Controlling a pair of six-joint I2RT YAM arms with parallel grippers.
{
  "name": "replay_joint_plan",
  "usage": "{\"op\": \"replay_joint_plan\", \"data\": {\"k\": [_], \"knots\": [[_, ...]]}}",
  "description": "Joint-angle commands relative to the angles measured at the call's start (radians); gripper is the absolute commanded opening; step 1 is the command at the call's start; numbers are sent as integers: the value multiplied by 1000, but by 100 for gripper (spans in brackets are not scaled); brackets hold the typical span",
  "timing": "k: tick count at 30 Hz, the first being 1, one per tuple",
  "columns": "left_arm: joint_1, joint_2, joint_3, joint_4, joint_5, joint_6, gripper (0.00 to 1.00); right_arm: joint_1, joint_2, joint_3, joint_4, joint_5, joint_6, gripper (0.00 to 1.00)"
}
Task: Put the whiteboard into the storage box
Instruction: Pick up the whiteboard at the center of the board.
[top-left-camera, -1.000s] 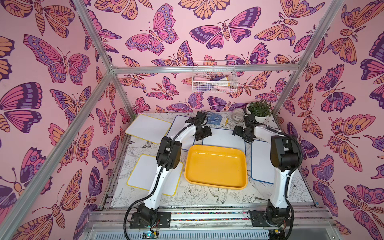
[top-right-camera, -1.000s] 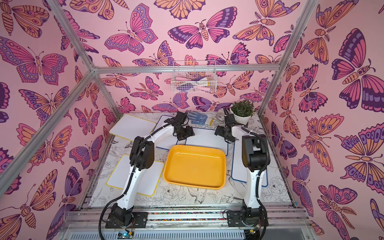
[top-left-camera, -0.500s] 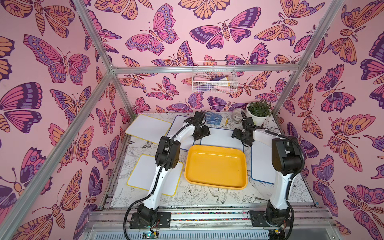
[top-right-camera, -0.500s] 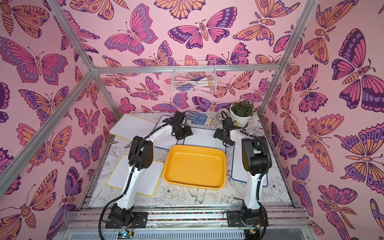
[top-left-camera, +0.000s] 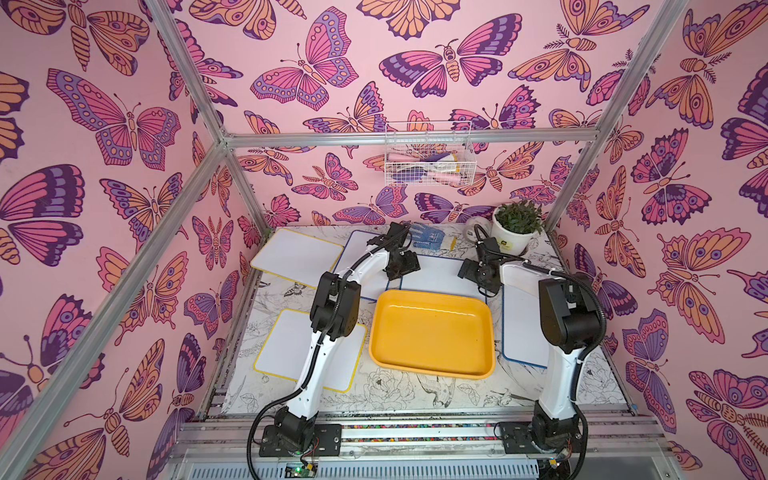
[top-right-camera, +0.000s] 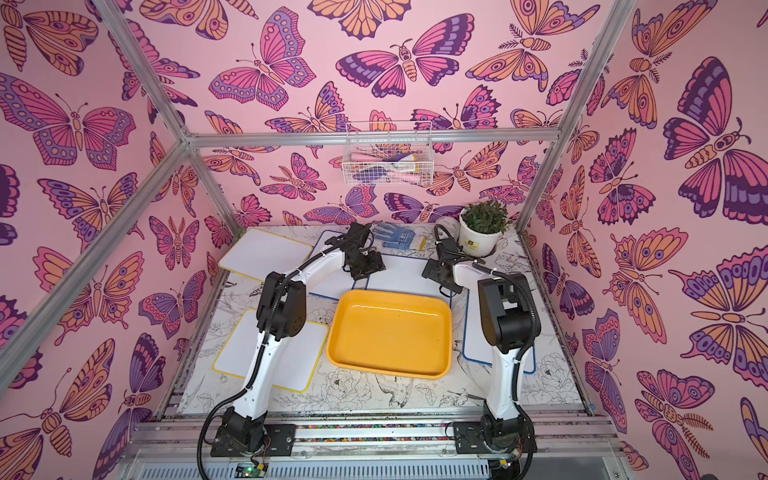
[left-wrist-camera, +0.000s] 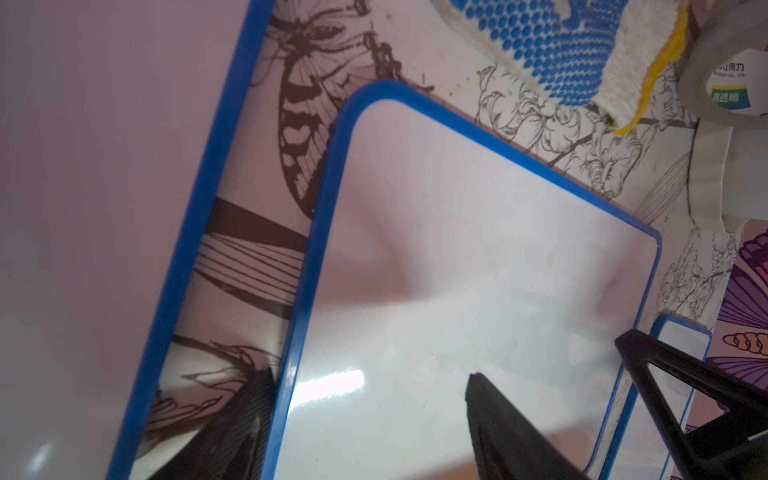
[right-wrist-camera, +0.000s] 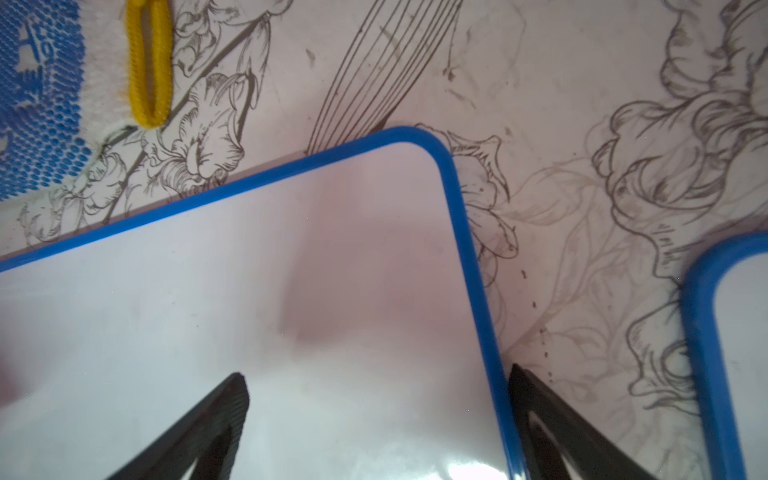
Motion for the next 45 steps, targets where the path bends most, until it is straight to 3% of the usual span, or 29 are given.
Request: {"op": "replay_joint_plan", "data": {"k": [1, 11, 17, 32, 41, 45], "knots": [[-16, 44, -14, -37, 6, -5, 75, 18, 37, -40, -18, -231, 57, 99], [-32, 65, 0, -33, 20, 7, 75, -58, -14, -59, 52, -596, 199, 98], [-36, 63, -2, -26, 24, 7, 75, -116, -39, -126, 234, -772, 419, 98], [-42, 47, -35, 4, 30, 3, 75, -191, -77, -297, 666, -849, 861, 97], [-42, 40, -54, 16, 31, -1, 75, -193, -94, -341, 807, -835, 970, 97], [-42, 38, -60, 22, 30, -3, 75, -196, -111, -334, 769, -828, 942, 97]]}}
